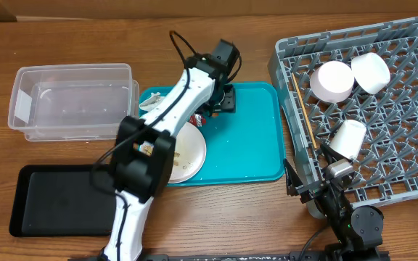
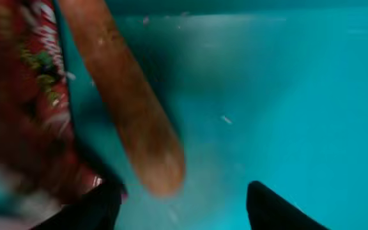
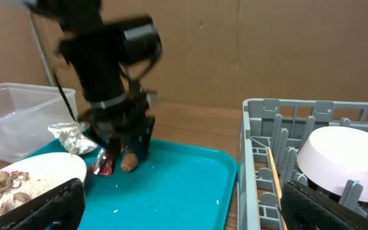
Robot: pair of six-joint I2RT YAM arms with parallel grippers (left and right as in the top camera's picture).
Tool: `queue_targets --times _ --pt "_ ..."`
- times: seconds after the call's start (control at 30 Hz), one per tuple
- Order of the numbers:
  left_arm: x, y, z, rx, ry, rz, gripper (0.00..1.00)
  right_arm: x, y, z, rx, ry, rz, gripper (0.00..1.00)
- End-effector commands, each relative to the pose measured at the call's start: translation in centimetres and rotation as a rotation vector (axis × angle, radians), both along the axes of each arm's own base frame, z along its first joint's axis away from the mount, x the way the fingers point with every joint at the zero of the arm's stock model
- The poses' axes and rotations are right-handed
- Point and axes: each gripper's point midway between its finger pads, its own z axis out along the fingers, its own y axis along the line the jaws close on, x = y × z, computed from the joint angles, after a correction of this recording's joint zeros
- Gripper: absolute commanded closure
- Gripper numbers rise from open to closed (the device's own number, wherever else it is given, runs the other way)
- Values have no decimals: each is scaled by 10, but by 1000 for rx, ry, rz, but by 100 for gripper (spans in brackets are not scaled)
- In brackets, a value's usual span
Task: Sort waste into correct bins and load items into the dishwasher
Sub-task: 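Grasp the orange carrot with the left gripper and lift it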
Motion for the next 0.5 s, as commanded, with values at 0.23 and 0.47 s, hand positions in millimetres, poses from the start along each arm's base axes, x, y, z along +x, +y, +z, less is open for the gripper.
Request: queue_targets --times 0.23,0.47 --pt "20 10 -33 57 -35 138 45 -1 1 -1 1 -10 7 0" --pt "36 14 -29 78 -108 143 44 -1 1 -1 1 -9 7 0"
